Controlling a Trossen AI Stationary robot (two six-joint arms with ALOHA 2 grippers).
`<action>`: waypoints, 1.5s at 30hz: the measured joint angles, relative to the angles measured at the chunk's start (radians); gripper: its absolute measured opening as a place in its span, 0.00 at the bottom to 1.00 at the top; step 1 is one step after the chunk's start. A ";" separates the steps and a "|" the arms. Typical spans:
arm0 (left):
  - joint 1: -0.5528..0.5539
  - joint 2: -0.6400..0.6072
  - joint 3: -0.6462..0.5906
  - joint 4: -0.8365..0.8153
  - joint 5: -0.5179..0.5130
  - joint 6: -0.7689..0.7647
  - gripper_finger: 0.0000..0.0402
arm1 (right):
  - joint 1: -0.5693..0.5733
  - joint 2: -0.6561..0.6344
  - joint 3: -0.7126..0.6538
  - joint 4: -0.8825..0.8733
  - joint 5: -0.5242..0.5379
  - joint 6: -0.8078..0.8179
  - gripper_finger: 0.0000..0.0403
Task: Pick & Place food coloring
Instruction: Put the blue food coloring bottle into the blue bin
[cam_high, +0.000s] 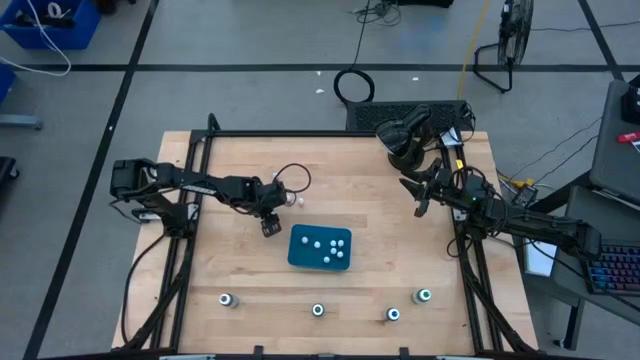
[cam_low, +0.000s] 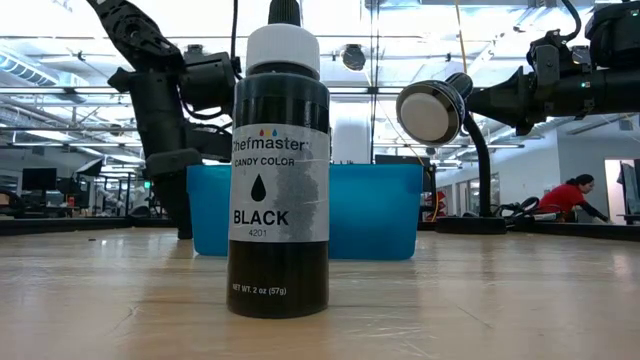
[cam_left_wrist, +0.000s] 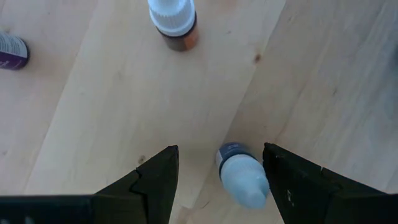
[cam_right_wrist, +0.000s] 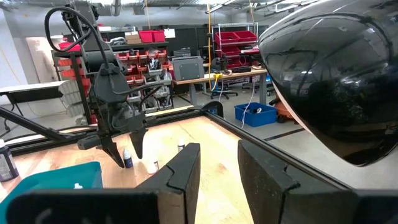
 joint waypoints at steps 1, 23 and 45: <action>0.000 0.000 0.000 0.000 0.000 0.000 0.58 | 0.000 0.000 0.000 0.000 0.000 0.000 0.25; 0.000 0.000 0.000 0.011 0.003 0.001 0.25 | 0.000 0.000 0.000 0.000 0.000 0.000 0.25; -0.135 0.000 0.252 -0.139 0.026 0.029 0.17 | 0.000 0.000 0.000 0.000 0.000 0.000 0.25</action>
